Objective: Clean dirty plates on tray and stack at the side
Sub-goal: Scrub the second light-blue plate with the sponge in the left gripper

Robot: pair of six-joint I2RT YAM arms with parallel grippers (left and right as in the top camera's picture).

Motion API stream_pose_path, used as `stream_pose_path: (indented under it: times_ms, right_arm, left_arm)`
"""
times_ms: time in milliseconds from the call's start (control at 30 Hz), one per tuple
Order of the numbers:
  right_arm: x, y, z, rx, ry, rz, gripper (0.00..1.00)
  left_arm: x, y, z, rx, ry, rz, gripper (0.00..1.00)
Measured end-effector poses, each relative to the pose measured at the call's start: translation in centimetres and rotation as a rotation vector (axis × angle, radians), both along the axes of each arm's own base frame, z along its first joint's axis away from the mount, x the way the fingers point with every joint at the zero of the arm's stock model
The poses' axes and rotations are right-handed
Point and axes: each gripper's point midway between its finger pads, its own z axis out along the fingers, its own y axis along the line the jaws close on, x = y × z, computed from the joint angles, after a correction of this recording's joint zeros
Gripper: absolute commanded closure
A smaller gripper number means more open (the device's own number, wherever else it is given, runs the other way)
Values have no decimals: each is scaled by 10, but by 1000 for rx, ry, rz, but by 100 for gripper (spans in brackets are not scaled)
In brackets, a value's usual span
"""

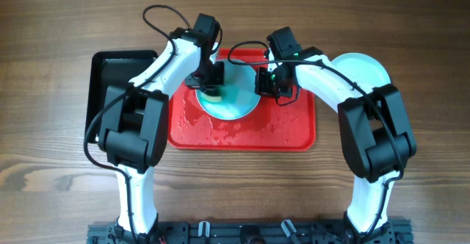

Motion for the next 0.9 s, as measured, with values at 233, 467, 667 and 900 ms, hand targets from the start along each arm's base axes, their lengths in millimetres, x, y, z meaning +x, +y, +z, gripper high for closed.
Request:
stream_pose_path:
  times_ms: [233,467,667,900]
  right_arm:
    - [0,1,0,1,-1,2,96]
    - [0,1,0,1,-1,1,96]
    - [1,1,0,2,-5,2,96]
    - [-3,7,1,13,-1,16,96]
  left_arm:
    - [-56,-49,10,-308,180,-241,96]
    - [-2,-46,-1,-213,-13,-113,96]
    - [29,-11,-3,29,-100,236,96]
    - [8,41,-3,296,-50,486,96]
